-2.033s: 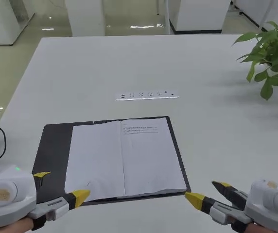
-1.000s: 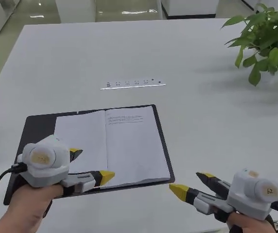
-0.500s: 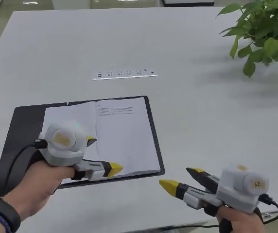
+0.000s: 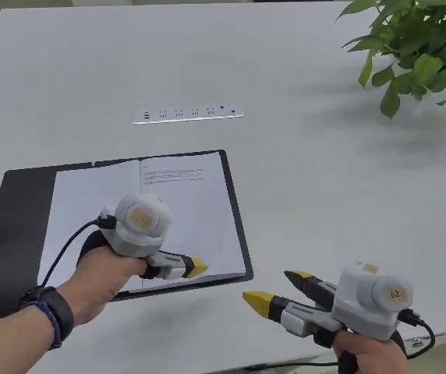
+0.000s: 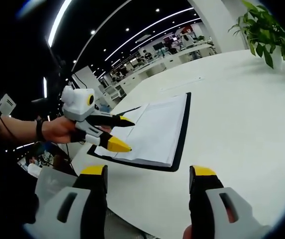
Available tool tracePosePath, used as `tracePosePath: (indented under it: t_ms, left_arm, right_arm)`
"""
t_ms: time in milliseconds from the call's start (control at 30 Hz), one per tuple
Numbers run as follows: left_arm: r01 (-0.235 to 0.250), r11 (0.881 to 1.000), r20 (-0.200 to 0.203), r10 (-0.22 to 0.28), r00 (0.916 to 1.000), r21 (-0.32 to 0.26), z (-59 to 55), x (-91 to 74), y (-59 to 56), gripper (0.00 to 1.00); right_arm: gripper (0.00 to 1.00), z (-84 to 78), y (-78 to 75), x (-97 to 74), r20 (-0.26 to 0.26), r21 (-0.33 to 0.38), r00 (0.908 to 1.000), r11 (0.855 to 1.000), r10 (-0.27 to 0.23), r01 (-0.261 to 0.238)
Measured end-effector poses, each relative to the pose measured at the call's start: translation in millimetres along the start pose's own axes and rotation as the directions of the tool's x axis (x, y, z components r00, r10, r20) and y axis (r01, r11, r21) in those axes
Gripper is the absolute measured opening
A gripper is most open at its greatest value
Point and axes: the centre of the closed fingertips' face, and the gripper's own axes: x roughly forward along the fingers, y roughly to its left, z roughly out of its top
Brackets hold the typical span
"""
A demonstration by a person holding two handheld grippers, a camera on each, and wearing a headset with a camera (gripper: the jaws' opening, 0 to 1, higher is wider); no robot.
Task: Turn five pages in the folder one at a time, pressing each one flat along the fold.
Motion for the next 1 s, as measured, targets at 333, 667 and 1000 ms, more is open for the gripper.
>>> tracePosePath:
  t_ms: [333, 667, 1000]
  left_arm:
    - [-0.019, 1.0, -0.01, 0.019, 0.9998, -0.003, -2.0, 34.8, -11.6, 0.68]
    - [-0.044, 0.998, -0.031, 0.045, 0.9985, 0.035, -13.6, 41.6, -6.0, 0.64]
    - [-0.035, 0.999, -0.016, 0.034, 0.9993, -0.021, -10.3, 38.0, -2.9, 0.55]
  right_arm:
    - [0.64, -4.1, -3.6, 2.0, -0.015, 0.01, 0.9999, 1.0, 0.0, 0.0]
    - [0.63, -9.6, -8.8, 1.3, -0.025, 0.025, 0.9997, 1.0, -0.009, 0.01]
    - [0.59, -7.7, -11.8, 0.1, -0.009, 0.042, 0.9999, 0.999, -0.015, 0.015]
